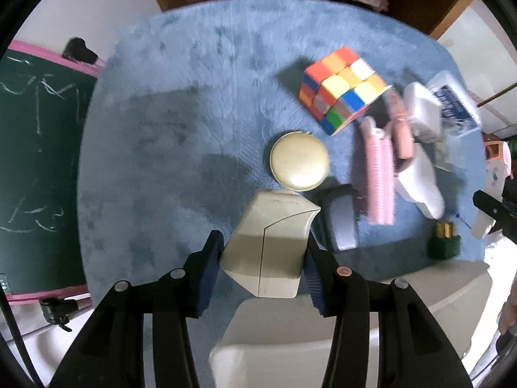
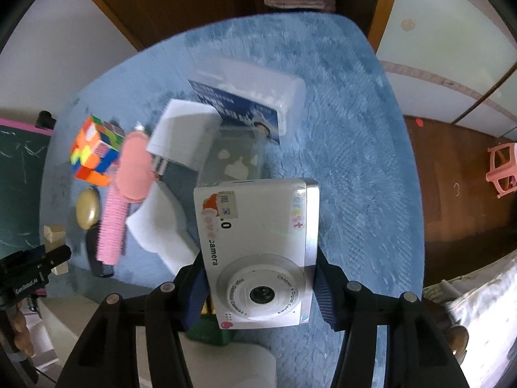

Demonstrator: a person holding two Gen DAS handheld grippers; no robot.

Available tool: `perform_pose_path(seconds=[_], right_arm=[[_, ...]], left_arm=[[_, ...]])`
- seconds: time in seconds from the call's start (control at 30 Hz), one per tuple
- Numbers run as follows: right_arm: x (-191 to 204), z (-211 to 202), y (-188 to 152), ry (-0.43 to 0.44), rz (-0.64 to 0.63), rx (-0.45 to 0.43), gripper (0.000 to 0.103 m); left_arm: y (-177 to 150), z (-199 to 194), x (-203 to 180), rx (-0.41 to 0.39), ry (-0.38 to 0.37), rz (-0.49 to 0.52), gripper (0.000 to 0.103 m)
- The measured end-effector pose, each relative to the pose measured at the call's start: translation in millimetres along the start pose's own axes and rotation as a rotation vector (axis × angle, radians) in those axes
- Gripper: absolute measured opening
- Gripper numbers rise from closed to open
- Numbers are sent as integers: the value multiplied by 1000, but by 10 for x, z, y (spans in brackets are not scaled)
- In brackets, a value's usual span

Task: Organize rigid objects
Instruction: 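Lower the sponge and white device into the white tray and open both grippers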

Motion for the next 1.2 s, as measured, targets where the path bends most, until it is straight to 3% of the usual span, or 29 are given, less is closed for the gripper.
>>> perform_pose_path(seconds=[0.13, 0.23, 0.37, 0.63, 0.77, 0.9, 1.2], right_arm=[[42, -302, -85, 21, -9, -45, 57], [137, -616, -195, 37, -21, -90, 57], [276, -1106, -389, 60, -50, -163, 57], [653, -1870, -906, 100, -104, -255, 57], [857, -2036, -1217, 115, -138, -254, 57], [1002, -1945, -1487, 123, -158, -215, 58], [976, -1165, -1830, 60, -114, -67, 57]], left_arm=[[-109, -381, 35, -76, -18, 22, 51], [-204, -948, -259, -136, -34, 41, 51], [-397, -1487, -317, -223, -49, 93, 51], [-844, -2075, -480, -335, -102, 207, 51], [-1047, -2027, -578, -331, -97, 269, 51], [-1191, -1696, -669, -271, -67, 302, 51], [-1416, -815, -832, -151, -90, 352, 51]])
Point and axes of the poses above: each gripper's, at about its wrist camera, not at the fingertips, and z roughly the way its jaws point, x to its left, y to its top, the point moved 1 cm from there along z, roughly the way its jaws point, and after that the axes turned 3 degrees about z, right-handed, at the moved point
